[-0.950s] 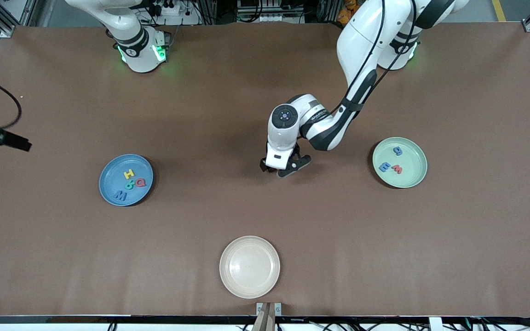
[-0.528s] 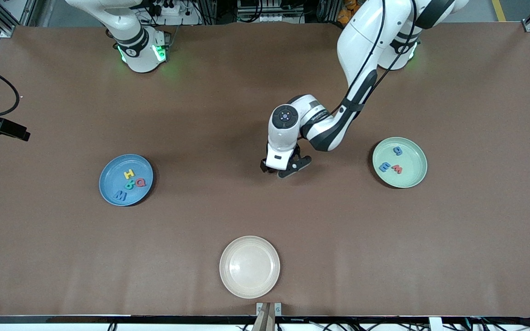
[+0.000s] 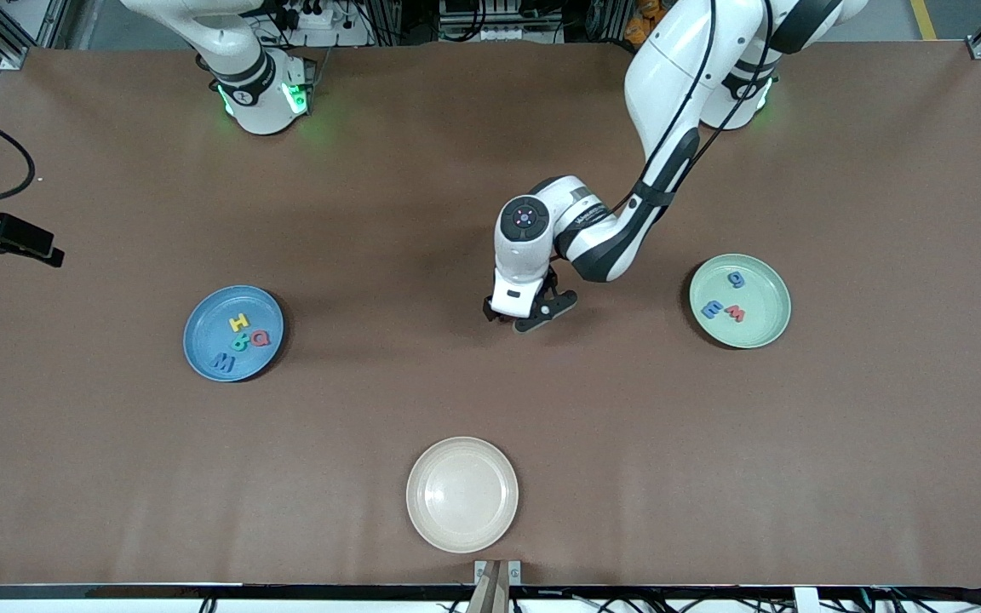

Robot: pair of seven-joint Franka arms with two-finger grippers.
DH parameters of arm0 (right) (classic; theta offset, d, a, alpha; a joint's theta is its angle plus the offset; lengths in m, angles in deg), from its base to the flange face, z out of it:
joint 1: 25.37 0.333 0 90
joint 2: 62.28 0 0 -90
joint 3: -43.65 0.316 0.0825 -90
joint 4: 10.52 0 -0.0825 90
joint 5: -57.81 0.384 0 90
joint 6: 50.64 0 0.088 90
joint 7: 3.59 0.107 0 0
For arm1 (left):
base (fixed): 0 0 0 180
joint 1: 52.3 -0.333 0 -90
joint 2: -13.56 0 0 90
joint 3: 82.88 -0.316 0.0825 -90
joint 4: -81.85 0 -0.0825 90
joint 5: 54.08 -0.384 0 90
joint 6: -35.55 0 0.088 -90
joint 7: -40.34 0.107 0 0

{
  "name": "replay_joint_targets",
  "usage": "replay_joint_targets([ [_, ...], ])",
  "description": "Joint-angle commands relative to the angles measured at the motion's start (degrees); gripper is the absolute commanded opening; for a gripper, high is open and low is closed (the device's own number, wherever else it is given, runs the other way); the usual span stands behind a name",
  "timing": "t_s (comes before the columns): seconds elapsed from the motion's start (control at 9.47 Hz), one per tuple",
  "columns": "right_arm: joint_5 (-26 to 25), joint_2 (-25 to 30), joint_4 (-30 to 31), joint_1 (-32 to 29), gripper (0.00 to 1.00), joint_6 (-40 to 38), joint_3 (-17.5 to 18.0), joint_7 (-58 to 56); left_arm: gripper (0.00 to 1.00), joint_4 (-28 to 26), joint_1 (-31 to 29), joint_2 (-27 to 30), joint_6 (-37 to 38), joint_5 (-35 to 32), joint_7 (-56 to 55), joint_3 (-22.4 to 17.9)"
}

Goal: Sort uppercase to blue plate, lowercase to green plate
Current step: 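Close the left gripper on the yellow u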

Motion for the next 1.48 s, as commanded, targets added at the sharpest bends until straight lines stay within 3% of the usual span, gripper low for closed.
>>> replay_joint_targets([
  [0.0, 1.1, 4.9, 5.1, -1.0, 1.0, 3.8, 0.3, -3.2, 1.0, 1.0, 0.3, -0.4, 1.1, -1.3, 0.0, -0.1],
  [0.21, 0.1, 3.3, 0.6, 0.7, 1.0, 0.1, 0.4, -3.3, 1.0, 1.0, 0.3, -0.4, 1.1, -1.2, 0.0, -0.1],
  [1.16, 0.1, 2.9, 0.4, 1.2, 1.0, 0.8, 0.6, -3.9, 1.0, 0.9, 0.4, -0.9, 1.1, -1.2, -0.3, -0.1],
  [1.27, 0.2, 2.9, 0.6, 1.3, 1.0, 0.5, 0.5, -3.9, 0.84, 0.9, 0.4, -0.8, 1.1, -1.3, -0.2, -0.1],
  [1.37, 0.2, 2.9, 0.5, 1.2, 1.0, 0.6, 0.5, -3.9, 0.45, 0.8, 0.4, -0.9, 1.1, -1.3, -0.3, -0.1],
])
